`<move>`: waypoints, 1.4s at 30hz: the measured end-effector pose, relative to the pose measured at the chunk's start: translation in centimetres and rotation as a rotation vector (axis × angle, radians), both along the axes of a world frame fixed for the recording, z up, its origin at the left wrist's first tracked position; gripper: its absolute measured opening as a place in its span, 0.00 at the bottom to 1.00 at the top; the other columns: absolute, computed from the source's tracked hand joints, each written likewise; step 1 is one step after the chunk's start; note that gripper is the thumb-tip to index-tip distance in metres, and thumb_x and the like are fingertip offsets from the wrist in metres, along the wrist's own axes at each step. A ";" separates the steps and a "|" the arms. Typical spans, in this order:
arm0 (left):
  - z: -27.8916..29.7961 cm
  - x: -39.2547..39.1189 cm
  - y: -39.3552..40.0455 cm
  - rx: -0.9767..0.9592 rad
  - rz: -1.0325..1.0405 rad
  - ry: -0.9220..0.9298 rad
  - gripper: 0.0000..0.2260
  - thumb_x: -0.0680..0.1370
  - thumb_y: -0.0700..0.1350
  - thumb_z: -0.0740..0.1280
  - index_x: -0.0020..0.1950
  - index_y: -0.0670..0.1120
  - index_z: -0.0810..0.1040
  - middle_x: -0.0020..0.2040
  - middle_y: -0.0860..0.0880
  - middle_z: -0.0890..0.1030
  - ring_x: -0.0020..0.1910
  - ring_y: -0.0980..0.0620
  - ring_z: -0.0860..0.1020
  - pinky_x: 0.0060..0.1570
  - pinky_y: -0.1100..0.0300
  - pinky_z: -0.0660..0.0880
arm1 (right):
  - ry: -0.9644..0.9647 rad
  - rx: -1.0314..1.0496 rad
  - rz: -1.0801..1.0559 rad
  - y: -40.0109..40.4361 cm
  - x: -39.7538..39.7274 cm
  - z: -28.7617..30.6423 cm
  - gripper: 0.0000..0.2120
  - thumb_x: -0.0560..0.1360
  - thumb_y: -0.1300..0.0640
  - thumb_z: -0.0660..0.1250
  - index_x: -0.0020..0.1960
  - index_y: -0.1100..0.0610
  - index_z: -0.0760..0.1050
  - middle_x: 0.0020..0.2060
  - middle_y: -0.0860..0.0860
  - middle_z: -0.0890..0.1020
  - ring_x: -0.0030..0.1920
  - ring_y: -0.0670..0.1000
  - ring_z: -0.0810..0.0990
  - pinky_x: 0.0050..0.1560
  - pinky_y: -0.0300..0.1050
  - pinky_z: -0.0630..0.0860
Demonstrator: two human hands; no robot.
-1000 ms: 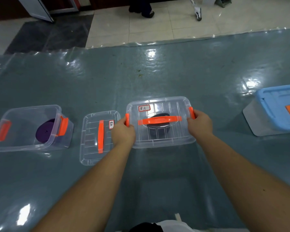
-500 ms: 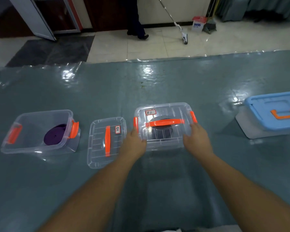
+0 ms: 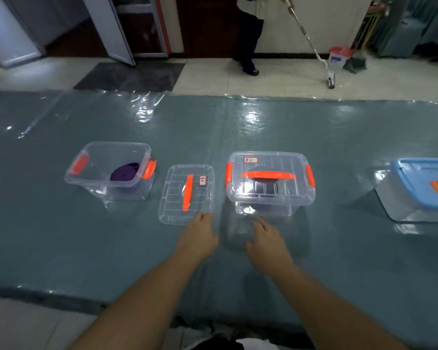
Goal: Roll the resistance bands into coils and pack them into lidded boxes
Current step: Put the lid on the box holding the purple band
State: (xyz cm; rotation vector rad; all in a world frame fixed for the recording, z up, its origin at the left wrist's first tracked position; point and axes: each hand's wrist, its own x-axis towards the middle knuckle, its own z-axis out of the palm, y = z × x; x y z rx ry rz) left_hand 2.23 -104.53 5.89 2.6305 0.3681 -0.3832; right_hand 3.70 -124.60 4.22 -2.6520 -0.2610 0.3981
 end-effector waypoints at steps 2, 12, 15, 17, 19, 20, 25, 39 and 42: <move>-0.3 -2.3 0.6 0.038 0.015 0.010 0.24 0.79 0.50 0.68 0.75 0.49 0.71 0.70 0.47 0.74 0.69 0.43 0.75 0.68 0.48 0.73 | 0.058 -0.012 0.049 1.1 -1.8 -0.9 0.24 0.77 0.54 0.65 0.71 0.58 0.71 0.69 0.55 0.74 0.68 0.63 0.74 0.67 0.57 0.73; 0.5 -12.0 8.0 0.188 0.159 0.149 0.25 0.81 0.60 0.63 0.76 0.53 0.68 0.75 0.51 0.70 0.73 0.46 0.71 0.70 0.48 0.70 | 0.204 -0.170 0.247 7.7 -5.3 -2.4 0.24 0.79 0.44 0.56 0.70 0.55 0.70 0.75 0.57 0.67 0.72 0.63 0.69 0.70 0.55 0.71; 0.9 -13.6 11.1 0.196 0.211 0.144 0.27 0.81 0.61 0.63 0.77 0.53 0.67 0.75 0.50 0.70 0.73 0.46 0.70 0.71 0.47 0.70 | 0.115 -0.201 0.310 10.9 -5.3 -1.8 0.22 0.80 0.49 0.62 0.70 0.56 0.69 0.71 0.56 0.69 0.69 0.63 0.72 0.68 0.55 0.71; 0.9 -14.6 13.2 0.184 0.234 0.134 0.27 0.81 0.61 0.63 0.78 0.52 0.67 0.75 0.50 0.70 0.73 0.45 0.71 0.71 0.47 0.70 | 0.099 -0.198 0.318 13.5 -5.3 -1.5 0.21 0.80 0.50 0.63 0.70 0.56 0.69 0.70 0.56 0.70 0.68 0.62 0.73 0.68 0.55 0.72; 0.5 -15.5 15.6 0.181 0.249 0.106 0.26 0.81 0.62 0.62 0.77 0.52 0.68 0.73 0.51 0.71 0.71 0.46 0.72 0.69 0.47 0.71 | 0.083 -0.212 0.329 16.6 -5.4 -1.4 0.20 0.79 0.50 0.63 0.69 0.56 0.70 0.69 0.56 0.72 0.67 0.62 0.74 0.67 0.55 0.73; 0.2 -15.8 16.9 0.181 0.254 0.096 0.26 0.81 0.63 0.62 0.76 0.53 0.68 0.73 0.51 0.72 0.70 0.46 0.73 0.69 0.47 0.72 | 0.086 -0.222 0.329 18.2 -5.5 -1.5 0.20 0.79 0.50 0.63 0.69 0.55 0.70 0.68 0.56 0.72 0.67 0.62 0.75 0.67 0.54 0.73; -1.2 -16.5 25.3 0.155 0.229 0.087 0.27 0.82 0.63 0.61 0.78 0.52 0.67 0.74 0.50 0.70 0.72 0.45 0.71 0.70 0.45 0.71 | 0.109 -0.257 0.293 26.7 -6.5 -2.0 0.21 0.80 0.47 0.62 0.69 0.56 0.69 0.69 0.57 0.72 0.69 0.63 0.73 0.69 0.56 0.71; -3.2 -17.2 40.8 0.075 0.070 0.160 0.24 0.82 0.58 0.62 0.76 0.51 0.68 0.75 0.49 0.70 0.73 0.45 0.69 0.70 0.45 0.70 | 0.302 -0.269 -0.006 38.0 -9.8 -3.3 0.28 0.82 0.48 0.62 0.79 0.56 0.62 0.76 0.60 0.68 0.73 0.65 0.70 0.74 0.56 0.68; -3.5 -16.0 41.8 0.062 0.046 0.175 0.25 0.83 0.59 0.62 0.78 0.51 0.67 0.76 0.49 0.69 0.74 0.45 0.68 0.71 0.45 0.69 | 0.327 -0.277 -0.046 38.0 -9.4 -3.6 0.28 0.82 0.48 0.62 0.79 0.56 0.63 0.74 0.60 0.69 0.73 0.65 0.70 0.74 0.57 0.69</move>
